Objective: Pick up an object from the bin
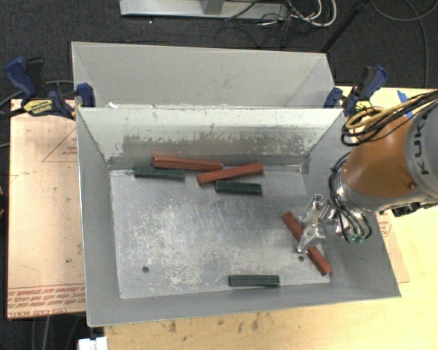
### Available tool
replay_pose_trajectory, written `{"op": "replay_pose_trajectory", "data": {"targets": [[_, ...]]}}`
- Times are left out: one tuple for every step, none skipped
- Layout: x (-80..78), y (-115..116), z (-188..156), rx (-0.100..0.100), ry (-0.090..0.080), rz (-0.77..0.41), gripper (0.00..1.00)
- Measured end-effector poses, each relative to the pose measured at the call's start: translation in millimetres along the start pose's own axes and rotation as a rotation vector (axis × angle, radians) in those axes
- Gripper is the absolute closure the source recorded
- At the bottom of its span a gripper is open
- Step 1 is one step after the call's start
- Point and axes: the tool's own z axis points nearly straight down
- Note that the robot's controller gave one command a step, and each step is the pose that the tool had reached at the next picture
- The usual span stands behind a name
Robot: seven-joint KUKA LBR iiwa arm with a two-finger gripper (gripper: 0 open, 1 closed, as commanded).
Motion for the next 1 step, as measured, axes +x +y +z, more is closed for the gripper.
{"op": "replay_pose_trajectory", "data": {"targets": [[-1.9,-0.4,-201.3,0.002,0.012,-0.112,1.00]]}}
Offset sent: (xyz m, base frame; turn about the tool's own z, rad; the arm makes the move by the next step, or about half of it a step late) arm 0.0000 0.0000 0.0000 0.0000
